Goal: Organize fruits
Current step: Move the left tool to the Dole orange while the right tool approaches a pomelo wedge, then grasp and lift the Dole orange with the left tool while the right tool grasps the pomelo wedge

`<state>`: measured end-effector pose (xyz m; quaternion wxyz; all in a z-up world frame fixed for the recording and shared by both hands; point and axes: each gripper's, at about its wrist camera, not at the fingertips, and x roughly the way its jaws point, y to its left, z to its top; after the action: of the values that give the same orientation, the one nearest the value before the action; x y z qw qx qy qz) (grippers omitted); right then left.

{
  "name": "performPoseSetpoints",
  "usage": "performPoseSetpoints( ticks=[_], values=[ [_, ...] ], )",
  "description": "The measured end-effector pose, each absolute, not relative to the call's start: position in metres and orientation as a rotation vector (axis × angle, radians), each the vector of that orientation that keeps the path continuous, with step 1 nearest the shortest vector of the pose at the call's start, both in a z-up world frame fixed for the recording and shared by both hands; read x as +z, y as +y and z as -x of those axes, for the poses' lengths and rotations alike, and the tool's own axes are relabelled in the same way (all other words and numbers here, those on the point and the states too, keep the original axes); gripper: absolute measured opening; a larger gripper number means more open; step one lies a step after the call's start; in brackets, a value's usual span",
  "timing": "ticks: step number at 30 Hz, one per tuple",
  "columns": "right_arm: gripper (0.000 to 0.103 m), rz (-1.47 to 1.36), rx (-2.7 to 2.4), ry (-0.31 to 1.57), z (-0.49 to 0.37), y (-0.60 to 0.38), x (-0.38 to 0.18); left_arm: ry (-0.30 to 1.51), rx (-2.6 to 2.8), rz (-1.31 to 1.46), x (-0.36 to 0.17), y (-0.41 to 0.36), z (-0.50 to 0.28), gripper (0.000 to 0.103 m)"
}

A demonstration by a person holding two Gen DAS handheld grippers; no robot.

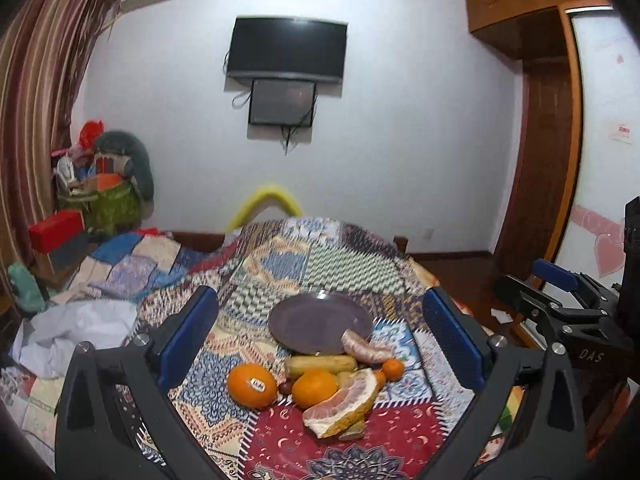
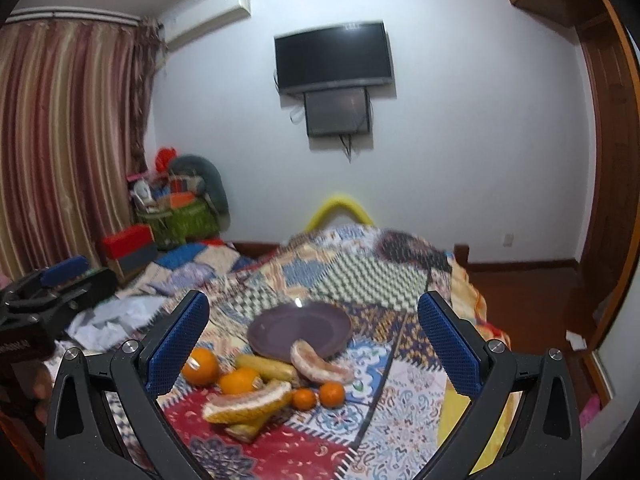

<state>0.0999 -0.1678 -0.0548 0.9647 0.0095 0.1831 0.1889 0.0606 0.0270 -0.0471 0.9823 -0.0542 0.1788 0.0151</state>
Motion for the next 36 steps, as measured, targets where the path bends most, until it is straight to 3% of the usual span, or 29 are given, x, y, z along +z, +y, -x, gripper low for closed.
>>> performPoseSetpoints(
  ticks=[6, 14, 19, 23, 28, 36],
  values=[
    [0.103, -0.029, 0.393, 0.523, -0.137, -0.169, -0.091, 0.464, 0.068, 0.133, -0.081, 0.045, -0.092, 0.102],
    [0.103, -0.017, 0.416, 0.684, -0.175, -0.165, -0.134, 0.64, 0.1, 0.182, -0.14, 0.066, -0.133, 0.09],
    [0.102, 0.009, 0.44, 0.749, -0.196, -0.156, -0.157, 0.732, 0.119, 0.204, -0.174, 0.077, -0.155, 0.088],
    [0.097, 0.043, 0.472, 0.787, -0.211, -0.144, -0.172, 0.785, 0.135, 0.225, -0.195, 0.085, -0.169, 0.088],
    [0.08, 0.066, 0.535, 0.841, -0.232, -0.128, -0.189, 0.824, 0.139, 0.236, -0.214, 0.091, -0.177, 0.087],
    [0.076, 0.096, 0.578, 0.892, -0.251, -0.116, -0.203, 0.863, 0.129, 0.243, -0.23, 0.094, -0.188, 0.083]
  ],
)
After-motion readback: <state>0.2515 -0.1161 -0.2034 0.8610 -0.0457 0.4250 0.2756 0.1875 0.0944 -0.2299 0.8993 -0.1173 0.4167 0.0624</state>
